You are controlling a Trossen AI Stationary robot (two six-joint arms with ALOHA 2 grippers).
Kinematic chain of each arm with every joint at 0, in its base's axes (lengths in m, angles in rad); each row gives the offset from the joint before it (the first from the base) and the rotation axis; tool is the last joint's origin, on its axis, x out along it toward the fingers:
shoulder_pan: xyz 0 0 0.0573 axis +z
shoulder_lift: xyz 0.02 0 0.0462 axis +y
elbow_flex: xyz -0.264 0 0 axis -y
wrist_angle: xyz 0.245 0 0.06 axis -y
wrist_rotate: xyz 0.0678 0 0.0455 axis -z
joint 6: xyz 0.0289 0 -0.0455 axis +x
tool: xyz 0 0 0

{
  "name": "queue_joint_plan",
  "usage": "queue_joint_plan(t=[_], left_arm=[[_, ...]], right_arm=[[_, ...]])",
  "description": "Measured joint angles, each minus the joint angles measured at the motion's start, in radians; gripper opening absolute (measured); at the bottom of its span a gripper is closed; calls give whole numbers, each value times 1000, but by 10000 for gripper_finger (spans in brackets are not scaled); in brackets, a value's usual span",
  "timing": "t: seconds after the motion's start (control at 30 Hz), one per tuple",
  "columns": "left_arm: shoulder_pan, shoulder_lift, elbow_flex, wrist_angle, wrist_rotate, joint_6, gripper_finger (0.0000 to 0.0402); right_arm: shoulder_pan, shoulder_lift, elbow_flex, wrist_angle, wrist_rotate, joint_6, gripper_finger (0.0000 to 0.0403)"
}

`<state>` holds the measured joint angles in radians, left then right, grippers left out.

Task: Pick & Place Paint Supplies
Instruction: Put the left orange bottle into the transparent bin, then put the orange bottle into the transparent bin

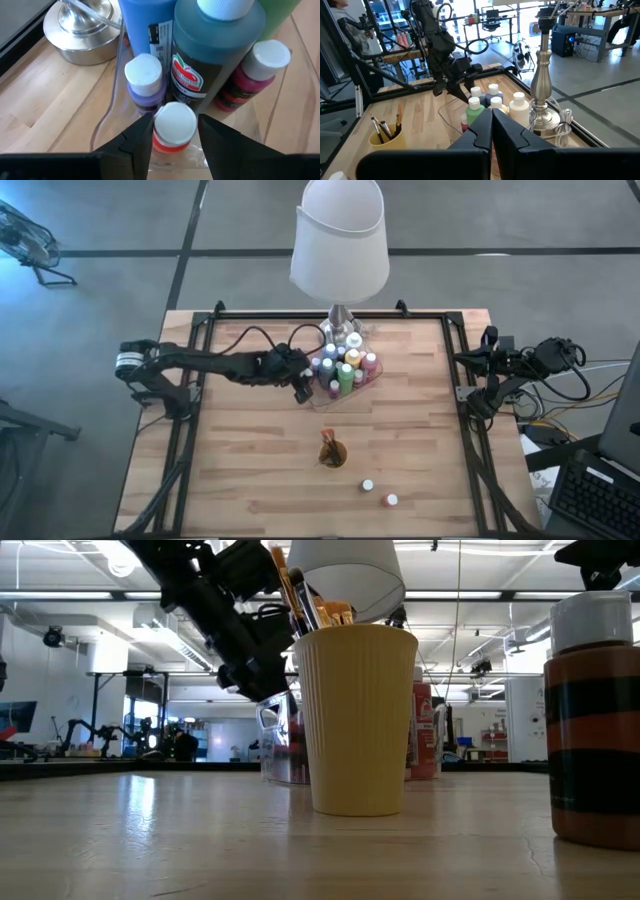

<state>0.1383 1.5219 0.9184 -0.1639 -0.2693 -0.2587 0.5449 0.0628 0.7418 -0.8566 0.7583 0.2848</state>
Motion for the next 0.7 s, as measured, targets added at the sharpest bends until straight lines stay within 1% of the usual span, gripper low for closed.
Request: queue_joint_plan(t=[0.33,0.53,0.7], left_arm=[[4,-2,36,-77,-2,21,161],[5,-6,56,-93,-48,43,161],[5,-10,78,-143,-52,47,161]], right_arm=[[0,0,0,0,0,0,8],[0,0,0,0,0,0,8],[0,0,0,0,0,0,8]])
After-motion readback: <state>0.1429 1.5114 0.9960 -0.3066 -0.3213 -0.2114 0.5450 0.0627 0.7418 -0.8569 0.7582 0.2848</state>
